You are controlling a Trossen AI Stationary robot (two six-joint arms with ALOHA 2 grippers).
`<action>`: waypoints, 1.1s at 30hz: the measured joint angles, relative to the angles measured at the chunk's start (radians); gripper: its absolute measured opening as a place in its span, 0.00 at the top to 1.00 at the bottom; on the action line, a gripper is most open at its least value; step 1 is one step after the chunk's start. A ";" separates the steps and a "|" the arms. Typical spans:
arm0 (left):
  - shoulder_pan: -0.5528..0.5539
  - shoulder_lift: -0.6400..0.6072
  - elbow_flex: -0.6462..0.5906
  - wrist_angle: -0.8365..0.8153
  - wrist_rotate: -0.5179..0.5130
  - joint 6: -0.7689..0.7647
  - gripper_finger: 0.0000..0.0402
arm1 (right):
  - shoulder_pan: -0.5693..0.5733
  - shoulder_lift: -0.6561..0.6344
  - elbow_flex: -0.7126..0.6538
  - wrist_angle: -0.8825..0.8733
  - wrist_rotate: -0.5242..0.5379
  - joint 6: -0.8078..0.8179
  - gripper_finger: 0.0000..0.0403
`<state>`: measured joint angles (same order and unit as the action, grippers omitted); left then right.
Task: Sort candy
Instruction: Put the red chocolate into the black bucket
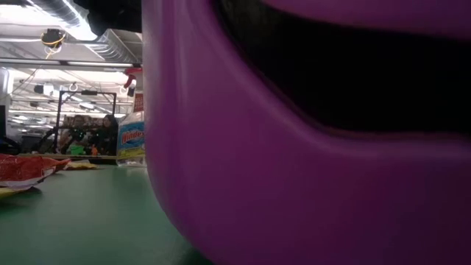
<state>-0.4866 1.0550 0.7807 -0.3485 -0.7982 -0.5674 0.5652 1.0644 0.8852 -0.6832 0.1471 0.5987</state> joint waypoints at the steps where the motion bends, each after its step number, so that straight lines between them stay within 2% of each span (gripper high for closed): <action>1: 0.000 0.000 0.000 0.000 0.000 0.000 0.59 | 0.016 0.012 0.000 0.002 0.000 0.005 0.52; 10: 0.000 0.000 0.000 0.000 0.000 0.001 0.59 | 0.149 0.069 0.000 0.015 0.000 0.106 0.52; 19: 0.000 0.000 0.000 0.000 0.004 -0.004 0.59 | 0.241 0.083 0.000 0.157 -0.017 0.191 0.52; 33: 0.000 0.000 0.000 0.000 0.008 -0.006 0.59 | 0.321 0.259 0.000 0.272 -0.049 0.247 0.52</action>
<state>-0.4870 1.0550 0.7807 -0.3485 -0.7906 -0.5732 0.8861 1.3238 0.8848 -0.4109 0.0976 0.8455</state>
